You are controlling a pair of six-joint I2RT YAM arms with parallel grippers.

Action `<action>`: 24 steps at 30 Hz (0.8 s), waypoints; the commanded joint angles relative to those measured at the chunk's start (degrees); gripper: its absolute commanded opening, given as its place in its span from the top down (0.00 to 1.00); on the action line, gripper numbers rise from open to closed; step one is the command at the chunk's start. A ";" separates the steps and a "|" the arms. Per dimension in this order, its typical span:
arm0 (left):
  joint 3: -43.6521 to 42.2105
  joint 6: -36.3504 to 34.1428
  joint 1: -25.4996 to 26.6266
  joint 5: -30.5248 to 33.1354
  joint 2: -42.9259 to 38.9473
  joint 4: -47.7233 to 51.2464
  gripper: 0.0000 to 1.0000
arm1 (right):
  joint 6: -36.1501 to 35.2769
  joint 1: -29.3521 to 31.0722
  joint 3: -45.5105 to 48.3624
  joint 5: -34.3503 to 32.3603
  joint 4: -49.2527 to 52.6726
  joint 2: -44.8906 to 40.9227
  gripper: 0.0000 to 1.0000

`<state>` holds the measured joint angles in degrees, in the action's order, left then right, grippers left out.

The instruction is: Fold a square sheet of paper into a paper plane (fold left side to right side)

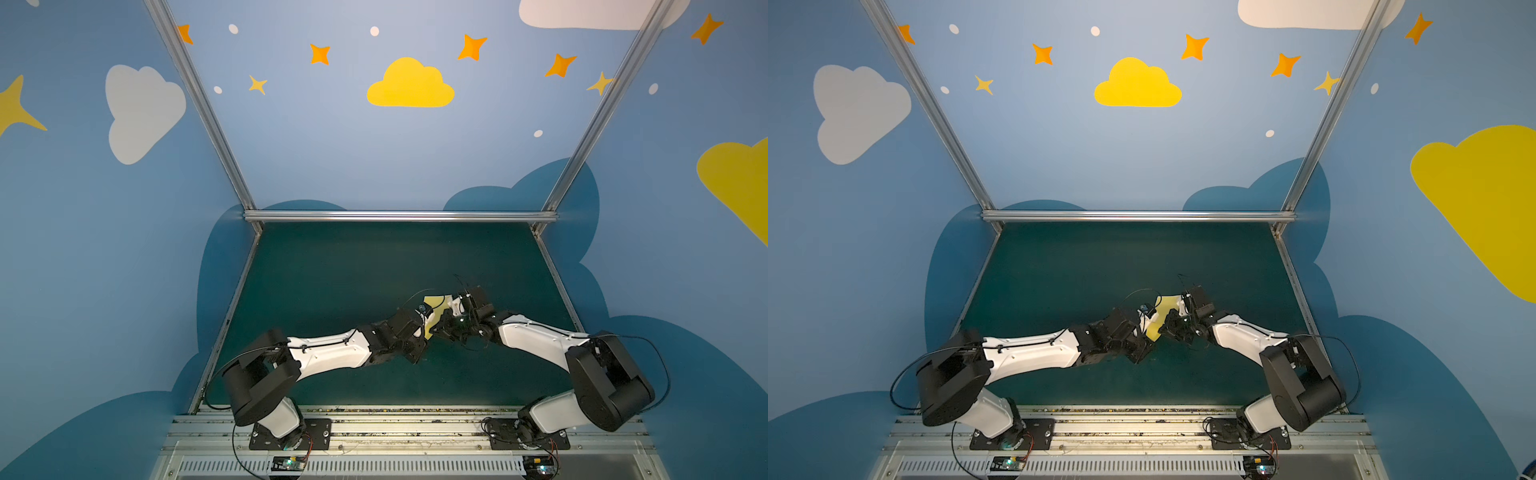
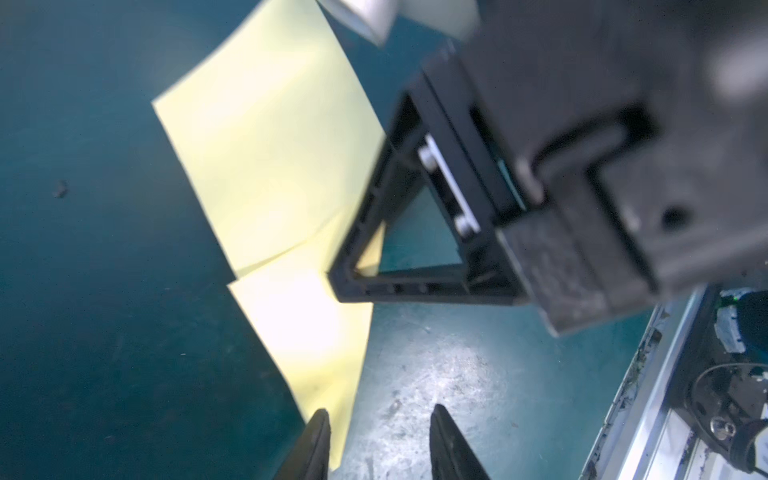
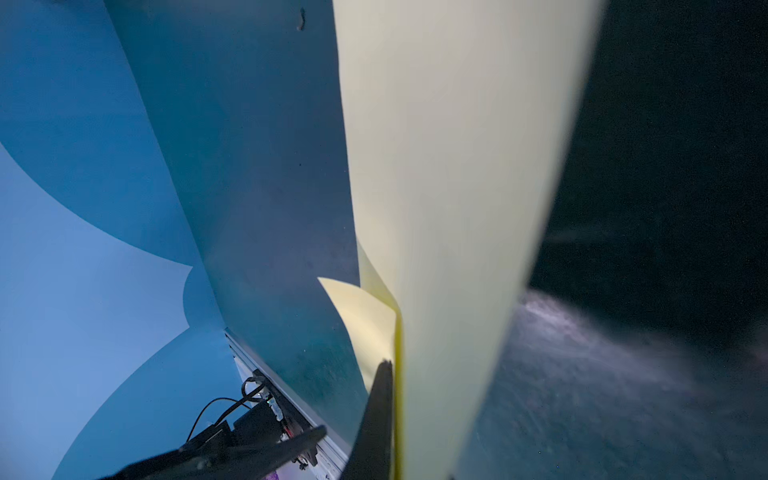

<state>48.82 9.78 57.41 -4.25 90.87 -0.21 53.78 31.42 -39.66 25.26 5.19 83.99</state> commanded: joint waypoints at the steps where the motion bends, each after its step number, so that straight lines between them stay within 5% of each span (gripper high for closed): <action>1: -1.02 -1.36 1.62 3.79 1.70 -1.90 0.57 | 0.60 0.43 -1.30 -1.23 2.55 -0.97 1.00; 24: 0.45 -4.96 3.94 13.83 9.14 -6.93 0.64 | 2.23 0.75 -1.74 0.14 1.37 -0.27 1.00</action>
<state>48.25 6.02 60.95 8.71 99.26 -6.63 55.37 31.79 -40.01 24.95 7.18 83.85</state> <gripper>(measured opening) 0.368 0.047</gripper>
